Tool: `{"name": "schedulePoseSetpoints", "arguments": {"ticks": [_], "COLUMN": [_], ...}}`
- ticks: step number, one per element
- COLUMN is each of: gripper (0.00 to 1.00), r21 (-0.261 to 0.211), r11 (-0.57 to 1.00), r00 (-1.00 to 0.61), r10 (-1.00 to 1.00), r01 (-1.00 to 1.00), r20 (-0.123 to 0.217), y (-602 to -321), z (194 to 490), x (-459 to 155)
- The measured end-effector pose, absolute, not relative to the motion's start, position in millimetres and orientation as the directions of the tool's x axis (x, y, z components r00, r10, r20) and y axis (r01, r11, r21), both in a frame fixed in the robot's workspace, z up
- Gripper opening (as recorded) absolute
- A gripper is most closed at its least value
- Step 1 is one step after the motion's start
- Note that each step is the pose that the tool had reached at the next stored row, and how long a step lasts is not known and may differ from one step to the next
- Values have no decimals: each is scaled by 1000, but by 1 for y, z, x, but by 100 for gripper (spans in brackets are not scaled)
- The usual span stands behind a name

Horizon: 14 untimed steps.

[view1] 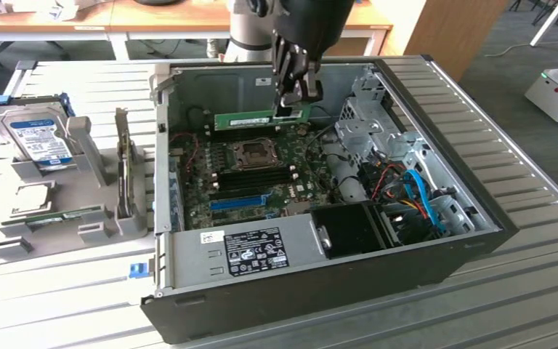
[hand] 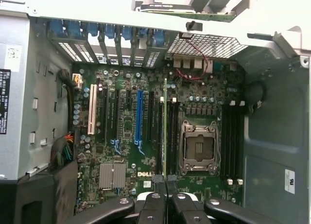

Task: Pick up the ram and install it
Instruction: 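Pick up the ram and move it above insertion slot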

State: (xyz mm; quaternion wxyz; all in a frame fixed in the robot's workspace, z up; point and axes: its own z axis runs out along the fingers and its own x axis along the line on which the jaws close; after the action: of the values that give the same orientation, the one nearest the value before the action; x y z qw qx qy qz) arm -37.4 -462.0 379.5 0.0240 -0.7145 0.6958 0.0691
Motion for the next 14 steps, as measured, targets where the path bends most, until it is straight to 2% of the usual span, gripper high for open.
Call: {"name": "schedulePoseSetpoints", "arguments": {"ticks": [14], "gripper": [12], "r21": [62], "r11": [-31], "r00": [22], "r10": [-991], "r01": [-998], "r20": [-132], "y": [-462], "z": [367], "x": [-37]}}
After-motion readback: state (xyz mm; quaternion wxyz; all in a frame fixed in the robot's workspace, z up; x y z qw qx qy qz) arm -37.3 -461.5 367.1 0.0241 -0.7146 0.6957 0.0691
